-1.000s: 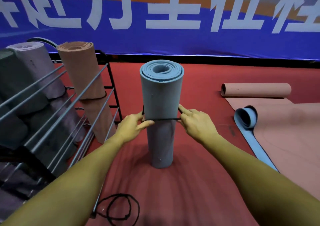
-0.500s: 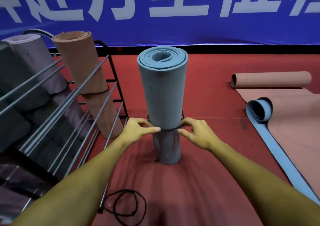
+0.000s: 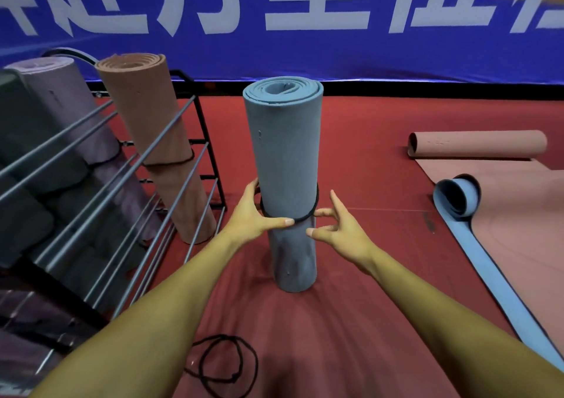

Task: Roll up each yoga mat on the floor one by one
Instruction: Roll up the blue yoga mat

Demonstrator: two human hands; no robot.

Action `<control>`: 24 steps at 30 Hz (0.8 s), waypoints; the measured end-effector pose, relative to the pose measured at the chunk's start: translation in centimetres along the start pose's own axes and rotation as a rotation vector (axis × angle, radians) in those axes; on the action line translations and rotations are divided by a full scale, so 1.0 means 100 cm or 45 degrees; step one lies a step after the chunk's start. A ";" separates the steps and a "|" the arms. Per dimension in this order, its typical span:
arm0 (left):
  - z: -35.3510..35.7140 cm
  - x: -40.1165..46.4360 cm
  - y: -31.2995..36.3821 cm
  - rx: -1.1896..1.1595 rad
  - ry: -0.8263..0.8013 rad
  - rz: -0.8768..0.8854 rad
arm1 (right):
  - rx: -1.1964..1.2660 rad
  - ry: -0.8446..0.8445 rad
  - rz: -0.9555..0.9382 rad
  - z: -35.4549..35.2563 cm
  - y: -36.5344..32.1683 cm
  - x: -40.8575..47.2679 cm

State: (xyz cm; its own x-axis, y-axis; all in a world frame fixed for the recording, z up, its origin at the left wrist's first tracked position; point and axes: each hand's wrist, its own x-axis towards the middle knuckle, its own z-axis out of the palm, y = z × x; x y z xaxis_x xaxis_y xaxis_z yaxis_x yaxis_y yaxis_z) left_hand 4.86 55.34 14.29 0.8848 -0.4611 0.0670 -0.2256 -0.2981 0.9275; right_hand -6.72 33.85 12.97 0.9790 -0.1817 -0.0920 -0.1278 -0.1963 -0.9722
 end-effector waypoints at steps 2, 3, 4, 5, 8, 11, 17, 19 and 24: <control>0.008 -0.001 -0.011 0.121 0.022 0.009 | -0.099 0.012 -0.121 -0.001 0.006 0.006; 0.012 -0.002 -0.016 0.163 0.029 0.011 | -0.148 0.024 -0.186 -0.002 0.009 0.007; 0.015 -0.001 -0.019 0.178 0.032 0.009 | -0.196 0.038 -0.224 -0.002 0.012 0.011; 0.017 0.002 -0.022 0.177 0.030 -0.003 | -0.252 0.053 -0.235 -0.003 0.013 0.014; 0.021 0.005 -0.024 0.115 -0.048 -0.014 | -0.407 0.106 -0.187 -0.005 0.013 0.016; 0.027 0.004 -0.031 0.088 -0.081 -0.045 | -0.353 0.036 -0.207 -0.006 0.016 0.020; 0.027 0.001 -0.032 0.026 0.074 -0.068 | -0.331 0.100 -0.208 -0.002 0.018 0.017; 0.024 0.000 -0.020 -0.013 0.064 -0.043 | -0.310 0.151 -0.222 0.000 0.014 0.009; 0.011 -0.007 0.019 -0.108 0.083 0.058 | -0.165 0.262 -0.285 0.010 -0.006 -0.010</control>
State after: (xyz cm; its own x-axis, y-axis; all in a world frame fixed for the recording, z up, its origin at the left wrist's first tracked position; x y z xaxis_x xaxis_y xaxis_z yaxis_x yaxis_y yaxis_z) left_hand 3.34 54.18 15.57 0.8998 -0.4162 0.1313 -0.2337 -0.2053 0.9504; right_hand -7.47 35.07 13.44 0.9341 -0.3087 0.1795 0.0553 -0.3718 -0.9267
